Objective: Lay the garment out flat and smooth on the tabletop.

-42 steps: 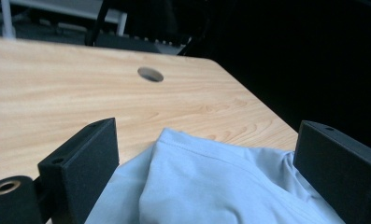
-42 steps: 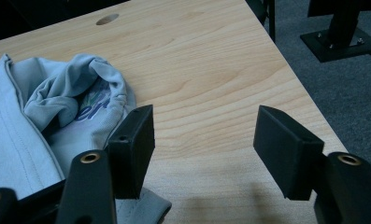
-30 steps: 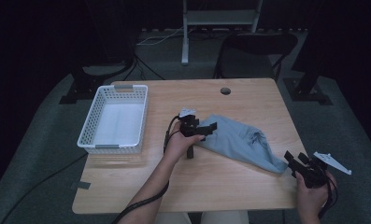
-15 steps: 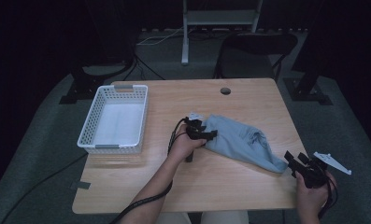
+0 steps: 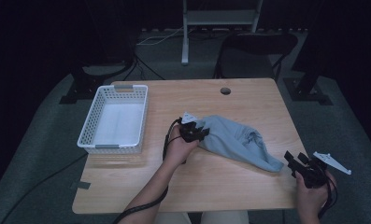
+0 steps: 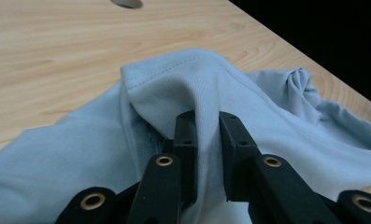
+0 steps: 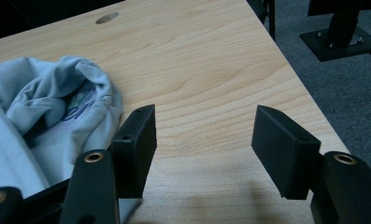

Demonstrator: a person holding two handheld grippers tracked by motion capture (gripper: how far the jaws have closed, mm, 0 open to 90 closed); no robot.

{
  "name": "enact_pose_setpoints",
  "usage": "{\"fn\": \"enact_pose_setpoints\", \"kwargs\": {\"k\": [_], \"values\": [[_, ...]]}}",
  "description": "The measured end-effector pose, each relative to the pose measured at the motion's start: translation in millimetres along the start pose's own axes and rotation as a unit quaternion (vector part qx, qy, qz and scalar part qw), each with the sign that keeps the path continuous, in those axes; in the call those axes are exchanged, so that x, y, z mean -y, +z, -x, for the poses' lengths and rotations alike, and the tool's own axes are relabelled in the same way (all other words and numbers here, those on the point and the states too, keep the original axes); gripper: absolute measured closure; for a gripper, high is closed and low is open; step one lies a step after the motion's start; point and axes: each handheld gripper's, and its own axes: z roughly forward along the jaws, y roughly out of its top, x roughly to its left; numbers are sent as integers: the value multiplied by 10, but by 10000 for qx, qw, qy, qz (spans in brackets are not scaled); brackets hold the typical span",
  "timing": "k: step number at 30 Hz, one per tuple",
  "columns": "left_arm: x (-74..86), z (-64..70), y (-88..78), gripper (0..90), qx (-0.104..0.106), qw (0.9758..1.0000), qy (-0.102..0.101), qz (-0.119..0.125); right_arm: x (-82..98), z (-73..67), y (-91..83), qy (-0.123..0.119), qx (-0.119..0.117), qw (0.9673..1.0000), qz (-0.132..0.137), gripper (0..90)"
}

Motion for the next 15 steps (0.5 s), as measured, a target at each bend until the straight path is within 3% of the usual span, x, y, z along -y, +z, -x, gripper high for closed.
{"fn": "enact_pose_setpoints", "kwargs": {"k": [3,4,5,6,11,15], "values": [[-3,28,-81,812,-81,9998,170,41,0,0,0,1,4,10000,-1,394],[2,70,-176,812,-121,9993,355,15,0,0,0,1,4,10000,-1,394],[13,95,-239,814,-157,9989,430,-35,0,0,0,5,4,10000,-3,394],[47,126,-330,870,-147,9983,539,-166,0,0,1,5,6,10000,-7,396],[199,158,-475,900,-118,9966,526,-621,0,-6,3,-5,14,10000,-18,399],[350,208,-584,900,-56,9952,527,-821,1,-11,3,-20,22,10000,-36,399]]}}
